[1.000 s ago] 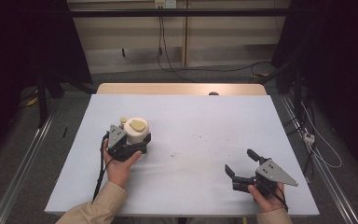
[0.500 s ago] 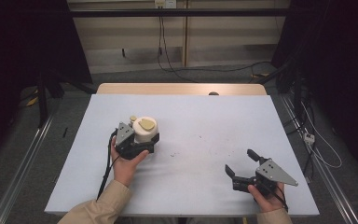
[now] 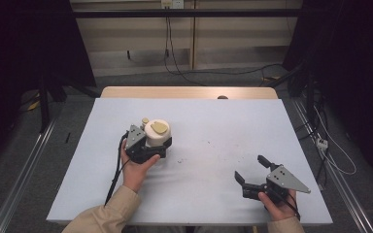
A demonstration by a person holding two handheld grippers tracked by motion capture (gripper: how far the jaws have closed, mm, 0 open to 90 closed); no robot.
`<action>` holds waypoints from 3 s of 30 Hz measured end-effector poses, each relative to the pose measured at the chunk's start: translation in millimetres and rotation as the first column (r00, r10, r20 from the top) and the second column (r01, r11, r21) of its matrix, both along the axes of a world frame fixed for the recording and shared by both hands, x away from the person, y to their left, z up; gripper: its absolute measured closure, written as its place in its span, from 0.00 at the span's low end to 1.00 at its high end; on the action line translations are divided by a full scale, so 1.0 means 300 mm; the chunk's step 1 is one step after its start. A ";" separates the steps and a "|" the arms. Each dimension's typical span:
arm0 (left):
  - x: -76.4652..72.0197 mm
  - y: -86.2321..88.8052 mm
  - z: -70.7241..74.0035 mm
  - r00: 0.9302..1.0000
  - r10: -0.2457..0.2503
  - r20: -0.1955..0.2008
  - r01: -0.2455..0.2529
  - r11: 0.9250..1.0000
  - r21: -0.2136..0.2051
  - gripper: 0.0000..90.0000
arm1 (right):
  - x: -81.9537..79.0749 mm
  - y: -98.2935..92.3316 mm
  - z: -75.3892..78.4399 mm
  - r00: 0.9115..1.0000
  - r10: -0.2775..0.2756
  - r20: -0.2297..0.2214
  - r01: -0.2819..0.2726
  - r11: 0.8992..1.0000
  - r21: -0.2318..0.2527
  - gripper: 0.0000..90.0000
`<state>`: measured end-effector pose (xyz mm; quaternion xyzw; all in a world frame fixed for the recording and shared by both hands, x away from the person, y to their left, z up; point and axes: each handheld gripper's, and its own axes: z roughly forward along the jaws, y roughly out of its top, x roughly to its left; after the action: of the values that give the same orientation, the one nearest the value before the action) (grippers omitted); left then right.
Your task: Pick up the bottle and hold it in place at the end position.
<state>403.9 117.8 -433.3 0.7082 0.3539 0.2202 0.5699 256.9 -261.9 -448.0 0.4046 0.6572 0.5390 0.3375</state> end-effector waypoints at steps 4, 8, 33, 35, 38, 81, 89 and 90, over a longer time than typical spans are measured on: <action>0.006 -0.012 0.000 1.000 -0.012 -0.007 0.012 1.000 -0.001 0.07 | 0.000 -0.002 -0.001 1.000 0.002 -0.002 -0.002 1.000 -0.003 0.04; 0.012 -0.025 0.000 1.000 -0.027 -0.013 0.027 1.000 0.004 0.07 | 0.000 -0.003 -0.001 1.000 0.001 -0.001 -0.001 1.000 0.000 0.04; 0.048 -0.100 -0.006 0.998 -0.064 -0.017 0.064 0.998 0.017 0.07 | 0.001 -0.004 -0.002 1.000 0.002 -0.004 -0.002 1.000 0.001 0.04; 0.048 -0.109 -0.008 0.997 -0.066 -0.027 0.066 0.998 0.012 0.07 | 0.001 -0.004 -0.002 1.000 0.002 -0.004 -0.002 1.000 0.002 0.04; 0.052 -0.120 -0.009 0.997 -0.075 -0.021 0.075 0.997 0.019 0.07 | 0.001 -0.004 -0.002 1.000 0.002 -0.006 -0.002 1.000 0.002 0.04; 0.096 -0.205 -0.006 0.995 -0.096 -0.032 0.097 0.995 0.006 0.07 | 0.001 -0.010 -0.004 1.000 0.001 -0.007 -0.001 1.000 0.007 0.04; 0.102 -0.215 -0.008 0.995 -0.096 -0.038 0.096 0.995 0.001 0.07 | 0.001 -0.011 -0.004 1.000 0.002 -0.007 -0.001 1.000 0.008 0.04; 0.103 -0.216 -0.008 0.995 -0.097 -0.038 0.097 0.995 0.001 0.07 | 0.001 -0.011 -0.004 1.000 0.002 -0.008 -0.002 1.000 0.008 0.04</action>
<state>434.9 53.1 -435.8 0.7295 0.3297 0.1794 0.5718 257.2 -265.1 -449.2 0.4074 0.6567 0.5405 0.3328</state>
